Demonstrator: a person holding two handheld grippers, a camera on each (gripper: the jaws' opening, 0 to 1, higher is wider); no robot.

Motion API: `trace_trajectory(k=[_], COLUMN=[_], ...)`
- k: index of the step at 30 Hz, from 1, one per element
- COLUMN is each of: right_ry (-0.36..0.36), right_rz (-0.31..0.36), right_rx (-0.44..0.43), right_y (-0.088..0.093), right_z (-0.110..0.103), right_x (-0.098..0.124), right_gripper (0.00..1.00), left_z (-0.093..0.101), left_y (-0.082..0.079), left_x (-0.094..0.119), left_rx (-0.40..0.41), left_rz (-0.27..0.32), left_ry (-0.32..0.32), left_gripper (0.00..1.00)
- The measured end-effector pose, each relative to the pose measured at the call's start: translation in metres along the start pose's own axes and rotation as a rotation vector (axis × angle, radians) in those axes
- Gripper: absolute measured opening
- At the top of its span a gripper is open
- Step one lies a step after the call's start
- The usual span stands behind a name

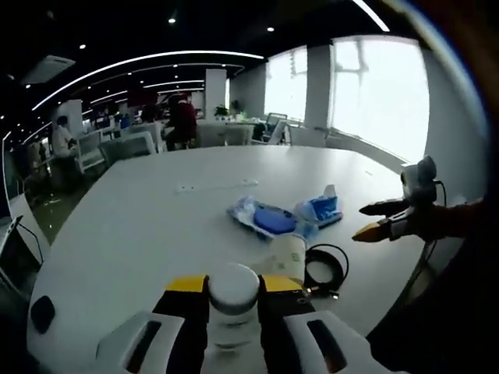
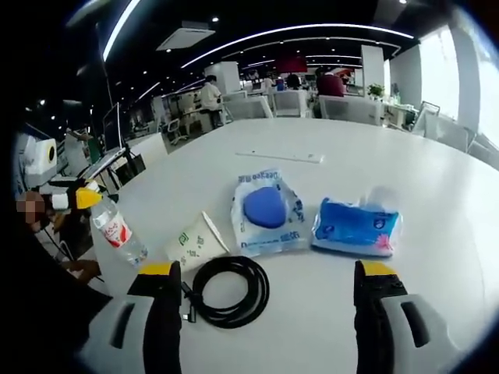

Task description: Arrange the tabletop items into an orderly group along one side of the table until the central work area is clear of visible clutter.

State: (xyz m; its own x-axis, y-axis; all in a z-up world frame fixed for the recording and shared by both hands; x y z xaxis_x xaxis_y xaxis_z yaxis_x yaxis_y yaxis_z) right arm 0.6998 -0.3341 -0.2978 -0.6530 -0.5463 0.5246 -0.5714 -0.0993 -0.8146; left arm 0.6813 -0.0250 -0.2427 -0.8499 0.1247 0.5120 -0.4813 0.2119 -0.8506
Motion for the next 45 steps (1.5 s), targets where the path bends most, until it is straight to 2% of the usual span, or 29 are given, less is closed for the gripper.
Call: trace_trajectory(k=[7,17,24,33,39,45], right_ry=[0.005,0.021,0.03,0.048,0.055,0.058], right_rz=[0.0,0.041,0.052,0.068,0.079,0.07], right_rx=[0.002,-0.003,-0.009,-0.032,-0.056,-0.06], right_y=[0.0,-0.009,-0.008,-0.009,-0.011,-0.009], right_z=[-0.005,-0.004,-0.008,-0.014,-0.015,-0.018], right_x=[-0.001,-0.001,0.001,0.003,0.003,0.003], right_gripper=[0.88,0.88,0.89,0.9,0.94,0.97], left_z=[-0.004,-0.009,-0.023,-0.042,-0.046,-0.048], left_y=[0.004,0.003,-0.021,-0.061,-0.082,-0.1], left_x=[-0.001,-0.002,-0.003,-0.019,-0.028,-0.043], left_rx=[-0.009,-0.056,-0.049,-0.135,-0.172,-0.2], left_rz=[-0.009,-0.019,0.004,0.047,0.068,0.095], left_ry=[0.011,0.082,0.147,0.241,0.283,0.356], left_gripper=[0.2,0.2,0.2,0.2,0.2,0.2])
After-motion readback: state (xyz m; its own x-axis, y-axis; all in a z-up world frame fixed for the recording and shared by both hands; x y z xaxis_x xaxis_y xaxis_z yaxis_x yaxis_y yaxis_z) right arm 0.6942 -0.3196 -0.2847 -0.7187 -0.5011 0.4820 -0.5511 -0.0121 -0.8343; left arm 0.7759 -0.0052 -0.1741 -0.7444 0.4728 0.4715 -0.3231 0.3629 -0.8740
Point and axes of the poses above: the point that each gripper's makers call its tool centre point, and the gripper's own axes: x roughly backward along the fingers, z roughly to its right, y roughly out of its underside, the point moved 4 cm from there along x, roughly backward along the fingers, and after that the axes turned 14 degrees about -y, right-handed, at the moved point
